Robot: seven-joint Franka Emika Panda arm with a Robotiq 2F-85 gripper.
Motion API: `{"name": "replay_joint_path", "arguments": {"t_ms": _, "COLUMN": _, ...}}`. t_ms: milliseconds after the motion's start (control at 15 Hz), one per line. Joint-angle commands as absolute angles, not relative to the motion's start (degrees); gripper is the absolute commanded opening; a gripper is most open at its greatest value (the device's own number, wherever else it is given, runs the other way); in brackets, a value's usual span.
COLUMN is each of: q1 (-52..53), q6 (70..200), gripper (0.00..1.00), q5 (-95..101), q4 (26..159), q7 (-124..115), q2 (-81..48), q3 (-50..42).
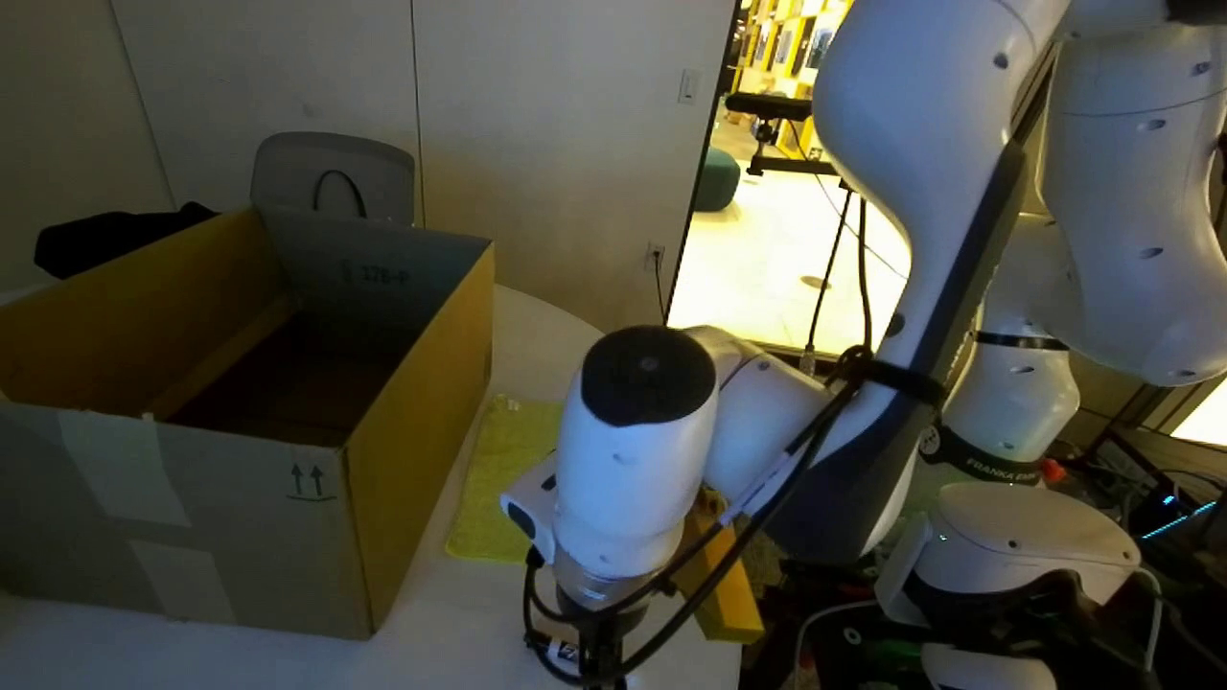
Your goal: Put the marker on the towel, fold the towel with the marker in it, and then put the folded towel in the box
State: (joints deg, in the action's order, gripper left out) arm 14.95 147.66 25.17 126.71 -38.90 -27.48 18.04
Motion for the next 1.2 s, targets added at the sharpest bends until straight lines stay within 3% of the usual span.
{"name": "replay_joint_path", "arguments": {"t_ms": 0, "q1": 21.62, "q6": 147.84, "gripper": 1.0, "q5": 19.3, "q4": 119.1, "q7": -34.94, "q2": -35.06, "q3": 12.58}}
{"name": "replay_joint_path", "arguments": {"t_ms": 333, "q1": 24.72, "q6": 148.44, "gripper": 1.0, "q5": 13.2, "q4": 117.51, "q7": -31.7, "q2": -37.48, "q3": 9.33}}
{"name": "replay_joint_path", "arguments": {"t_ms": 1133, "q1": 27.26, "q6": 153.09, "gripper": 1.0, "q5": 13.98, "q4": 127.03, "q7": -33.32, "q2": -27.28, "q3": 3.53}}
